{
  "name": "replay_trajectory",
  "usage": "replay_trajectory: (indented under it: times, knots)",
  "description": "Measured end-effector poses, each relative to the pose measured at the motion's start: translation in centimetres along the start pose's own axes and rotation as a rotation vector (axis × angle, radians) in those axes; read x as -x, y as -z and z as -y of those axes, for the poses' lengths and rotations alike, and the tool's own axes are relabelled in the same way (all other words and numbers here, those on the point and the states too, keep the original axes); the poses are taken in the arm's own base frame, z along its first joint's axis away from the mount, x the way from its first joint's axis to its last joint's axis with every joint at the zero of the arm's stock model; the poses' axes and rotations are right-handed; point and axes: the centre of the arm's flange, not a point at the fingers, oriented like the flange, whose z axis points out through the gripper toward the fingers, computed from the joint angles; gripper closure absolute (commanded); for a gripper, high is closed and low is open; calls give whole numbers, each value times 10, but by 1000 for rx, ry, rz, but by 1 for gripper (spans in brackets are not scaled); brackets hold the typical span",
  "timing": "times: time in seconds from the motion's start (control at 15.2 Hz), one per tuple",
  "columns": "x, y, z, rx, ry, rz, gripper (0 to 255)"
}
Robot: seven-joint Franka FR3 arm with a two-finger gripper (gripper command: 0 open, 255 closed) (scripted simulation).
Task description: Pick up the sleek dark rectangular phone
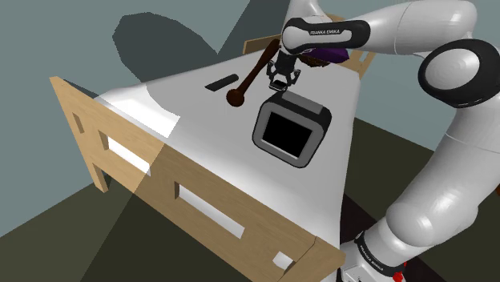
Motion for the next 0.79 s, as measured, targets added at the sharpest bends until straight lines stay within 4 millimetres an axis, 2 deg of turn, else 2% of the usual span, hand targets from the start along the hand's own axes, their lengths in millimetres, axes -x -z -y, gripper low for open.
replay_trajectory:
  times: [0.46,0.79]
  knots:
    - [0,0,0,-1,0,-1,255]
    - [-3,18,-1,1,0,1,255]
